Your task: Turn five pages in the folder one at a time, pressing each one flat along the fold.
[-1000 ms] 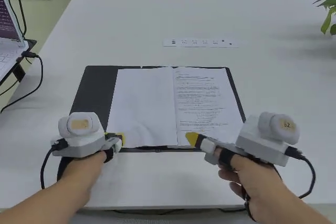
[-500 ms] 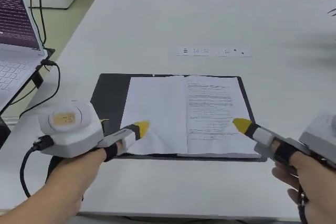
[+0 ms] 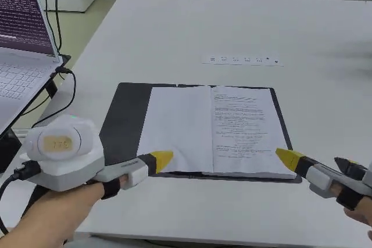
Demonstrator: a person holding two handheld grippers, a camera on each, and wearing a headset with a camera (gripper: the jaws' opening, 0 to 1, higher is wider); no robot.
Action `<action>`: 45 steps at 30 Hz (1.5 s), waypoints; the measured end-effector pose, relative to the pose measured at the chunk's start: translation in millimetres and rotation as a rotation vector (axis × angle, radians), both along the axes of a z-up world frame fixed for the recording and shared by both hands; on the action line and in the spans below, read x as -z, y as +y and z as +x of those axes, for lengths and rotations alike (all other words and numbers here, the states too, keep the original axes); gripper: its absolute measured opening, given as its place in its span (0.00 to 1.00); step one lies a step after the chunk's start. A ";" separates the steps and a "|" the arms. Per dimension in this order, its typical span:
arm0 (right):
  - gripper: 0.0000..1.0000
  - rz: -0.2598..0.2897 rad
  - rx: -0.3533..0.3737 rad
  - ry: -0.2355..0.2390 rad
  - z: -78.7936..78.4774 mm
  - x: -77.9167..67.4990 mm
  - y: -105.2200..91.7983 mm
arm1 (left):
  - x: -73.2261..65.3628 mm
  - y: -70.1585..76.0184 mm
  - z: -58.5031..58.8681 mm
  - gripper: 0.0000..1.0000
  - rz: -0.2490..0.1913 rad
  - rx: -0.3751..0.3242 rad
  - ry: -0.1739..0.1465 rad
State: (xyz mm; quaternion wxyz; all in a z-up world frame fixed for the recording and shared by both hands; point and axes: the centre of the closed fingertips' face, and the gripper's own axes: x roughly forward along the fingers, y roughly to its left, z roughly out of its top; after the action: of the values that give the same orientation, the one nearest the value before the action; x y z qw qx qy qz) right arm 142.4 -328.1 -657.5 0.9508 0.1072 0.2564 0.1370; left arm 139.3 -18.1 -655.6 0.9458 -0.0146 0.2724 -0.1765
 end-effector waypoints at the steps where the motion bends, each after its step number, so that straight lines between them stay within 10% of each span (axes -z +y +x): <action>1: 0.92 -0.008 -0.005 -0.005 0.9 0.3 -3.0 | 1.5 0.1 -2.4 0.99 -0.004 0.001 0.007; 8: 1.00 0.000 0.022 -0.026 -0.1 -1.8 -19.6 | -0.6 12.1 -10.1 0.99 -0.020 -0.022 0.019; 20: 1.00 -0.018 0.000 -0.031 -6.0 -0.7 -12.1 | -26.9 15.0 -7.1 0.99 -0.061 -0.020 -0.073; 28: 0.99 -0.010 -0.019 -0.023 -6.3 0.9 -2.8 | -19.9 6.7 -7.6 0.99 -0.042 0.002 -0.032; 45: 0.96 0.029 -0.020 -0.009 -11.0 7.2 -6.2 | -8.4 -56.8 10.8 0.94 -0.050 0.142 -0.005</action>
State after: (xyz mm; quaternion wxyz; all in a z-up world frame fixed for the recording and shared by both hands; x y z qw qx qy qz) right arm 131.4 -334.4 -664.7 0.9488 0.1176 0.2514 0.1508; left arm 150.1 -74.9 -647.2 0.9309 -0.0184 0.2658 -0.2501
